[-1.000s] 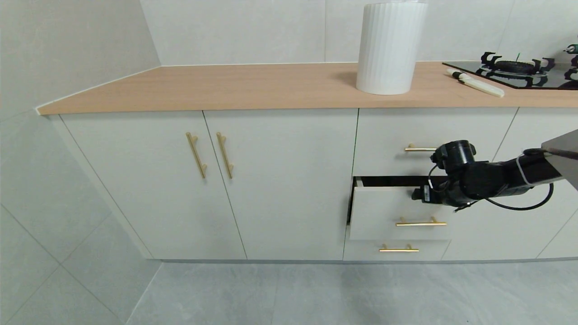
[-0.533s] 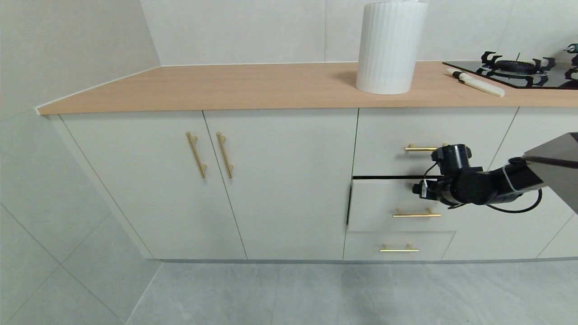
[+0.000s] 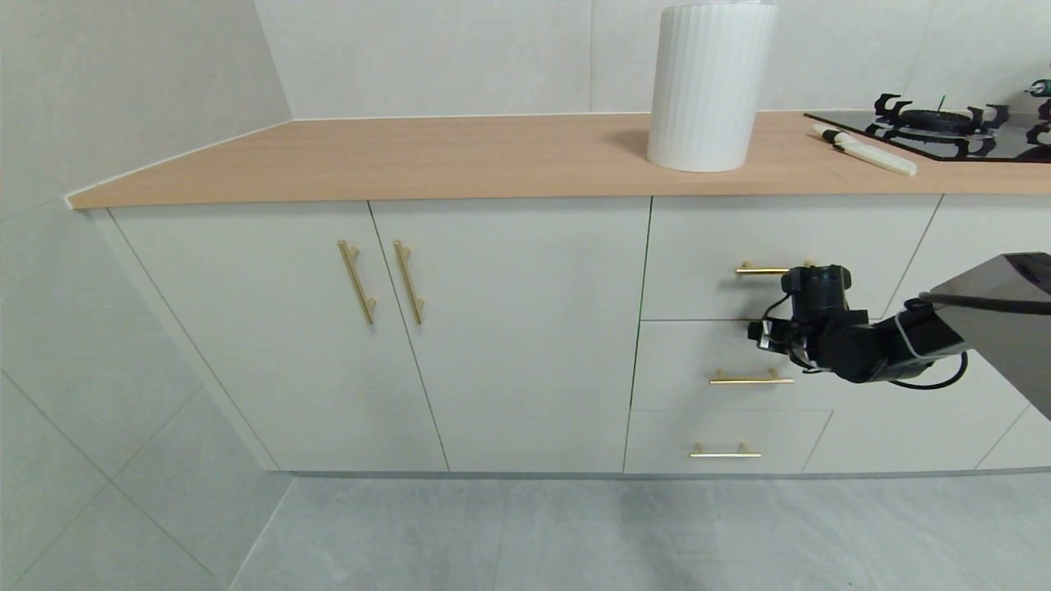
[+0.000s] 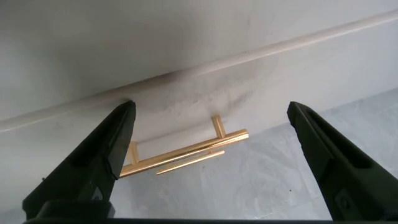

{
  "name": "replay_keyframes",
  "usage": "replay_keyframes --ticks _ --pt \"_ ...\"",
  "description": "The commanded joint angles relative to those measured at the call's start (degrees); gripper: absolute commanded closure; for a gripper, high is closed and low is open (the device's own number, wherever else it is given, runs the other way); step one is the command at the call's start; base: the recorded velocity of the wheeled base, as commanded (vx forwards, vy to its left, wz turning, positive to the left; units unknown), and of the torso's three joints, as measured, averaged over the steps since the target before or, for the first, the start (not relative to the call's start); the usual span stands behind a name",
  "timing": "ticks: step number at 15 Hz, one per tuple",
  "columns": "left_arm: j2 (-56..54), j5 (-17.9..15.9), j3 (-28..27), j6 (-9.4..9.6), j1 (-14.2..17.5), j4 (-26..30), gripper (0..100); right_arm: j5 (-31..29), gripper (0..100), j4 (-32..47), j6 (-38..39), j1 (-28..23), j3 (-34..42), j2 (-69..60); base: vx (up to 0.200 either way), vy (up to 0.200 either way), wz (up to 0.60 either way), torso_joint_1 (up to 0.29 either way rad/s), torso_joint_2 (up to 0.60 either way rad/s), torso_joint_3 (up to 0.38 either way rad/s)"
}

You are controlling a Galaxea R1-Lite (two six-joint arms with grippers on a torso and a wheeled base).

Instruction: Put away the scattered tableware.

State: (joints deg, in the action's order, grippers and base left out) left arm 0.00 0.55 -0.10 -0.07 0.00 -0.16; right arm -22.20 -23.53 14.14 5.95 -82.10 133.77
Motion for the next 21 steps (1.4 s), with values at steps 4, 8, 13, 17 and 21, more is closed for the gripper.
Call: replay_keyframes --ticks 4,8,13,17,21 --pt "0.1 0.1 0.0 -0.01 0.0 0.1 0 1.1 0 0.2 -0.3 0.0 7.0 -7.2 0.0 0.0 0.0 0.0 0.0 0.0" --pt "0.1 0.0 0.0 -0.01 0.0 0.1 0 2.7 0 -0.1 -0.4 0.1 21.5 -26.2 0.0 0.0 0.0 0.0 0.0 0.0" --pt "0.1 0.0 0.0 -0.01 0.0 0.0 0 2.5 0 0.0 -2.0 0.3 42.6 -60.3 0.0 0.0 0.0 0.0 0.0 0.0" --pt "0.1 0.1 0.0 -0.01 0.0 0.0 0 1.0 0 0.3 -7.8 -1.6 63.6 -91.6 0.0 0.0 0.0 0.0 0.0 0.0" --pt "0.1 0.0 0.0 -0.01 0.0 0.0 0 -0.9 0 3.4 -15.0 -3.9 69.5 -112.5 0.0 0.0 0.0 0.0 0.0 0.0"
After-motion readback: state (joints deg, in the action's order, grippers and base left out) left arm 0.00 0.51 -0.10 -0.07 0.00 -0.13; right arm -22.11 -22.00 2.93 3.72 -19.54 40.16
